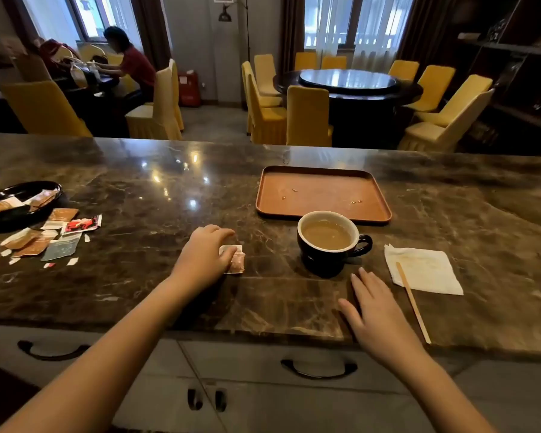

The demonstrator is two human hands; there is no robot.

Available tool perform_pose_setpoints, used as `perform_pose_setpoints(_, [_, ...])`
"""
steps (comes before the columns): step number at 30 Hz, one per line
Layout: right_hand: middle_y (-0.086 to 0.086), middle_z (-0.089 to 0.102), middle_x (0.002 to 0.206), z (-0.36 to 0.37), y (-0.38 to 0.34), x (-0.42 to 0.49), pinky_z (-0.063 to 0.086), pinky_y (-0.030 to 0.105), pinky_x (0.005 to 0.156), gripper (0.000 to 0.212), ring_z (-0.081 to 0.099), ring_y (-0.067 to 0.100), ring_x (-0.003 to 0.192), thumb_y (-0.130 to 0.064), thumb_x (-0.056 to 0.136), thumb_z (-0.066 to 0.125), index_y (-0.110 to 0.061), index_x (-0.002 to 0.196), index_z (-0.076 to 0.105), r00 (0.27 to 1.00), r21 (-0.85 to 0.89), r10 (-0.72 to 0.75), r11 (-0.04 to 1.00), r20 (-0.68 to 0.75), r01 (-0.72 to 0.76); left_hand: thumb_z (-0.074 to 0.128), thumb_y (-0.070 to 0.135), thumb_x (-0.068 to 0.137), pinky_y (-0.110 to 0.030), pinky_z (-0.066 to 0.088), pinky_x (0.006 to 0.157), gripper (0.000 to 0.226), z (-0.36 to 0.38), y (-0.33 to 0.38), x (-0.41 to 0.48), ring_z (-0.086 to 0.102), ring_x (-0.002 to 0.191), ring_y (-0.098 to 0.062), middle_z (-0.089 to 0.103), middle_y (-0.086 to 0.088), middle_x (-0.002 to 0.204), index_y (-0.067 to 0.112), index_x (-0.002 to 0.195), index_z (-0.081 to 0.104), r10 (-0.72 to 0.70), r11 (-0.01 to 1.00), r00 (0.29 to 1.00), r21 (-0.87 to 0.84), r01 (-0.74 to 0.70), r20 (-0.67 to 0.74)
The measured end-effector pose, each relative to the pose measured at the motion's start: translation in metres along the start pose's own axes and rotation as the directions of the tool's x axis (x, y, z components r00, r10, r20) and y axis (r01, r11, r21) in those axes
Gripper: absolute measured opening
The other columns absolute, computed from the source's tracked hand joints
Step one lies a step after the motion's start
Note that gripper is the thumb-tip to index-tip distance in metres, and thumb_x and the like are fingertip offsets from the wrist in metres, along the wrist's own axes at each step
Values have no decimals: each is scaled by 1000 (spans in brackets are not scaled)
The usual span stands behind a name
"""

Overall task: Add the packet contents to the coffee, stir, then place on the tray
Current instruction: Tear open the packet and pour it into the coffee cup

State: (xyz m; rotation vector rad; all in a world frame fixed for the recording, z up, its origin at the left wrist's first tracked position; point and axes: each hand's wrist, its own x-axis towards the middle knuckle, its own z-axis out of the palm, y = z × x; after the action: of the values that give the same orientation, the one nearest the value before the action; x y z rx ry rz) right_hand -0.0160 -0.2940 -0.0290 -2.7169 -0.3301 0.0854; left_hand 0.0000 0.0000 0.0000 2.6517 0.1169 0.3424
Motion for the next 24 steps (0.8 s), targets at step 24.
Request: perform_pose_setpoints(24, [4, 42, 145, 24, 1, -8, 22, 31, 109, 51, 33, 16, 136, -38, 91, 46, -14, 136, 42, 941, -59, -106, 994, -321, 92, 66, 20, 79, -26, 49, 71, 7, -23, 18, -9, 62, 79, -14, 66, -1, 84, 17, 84, 64, -151, 842, 988, -519, 144, 30])
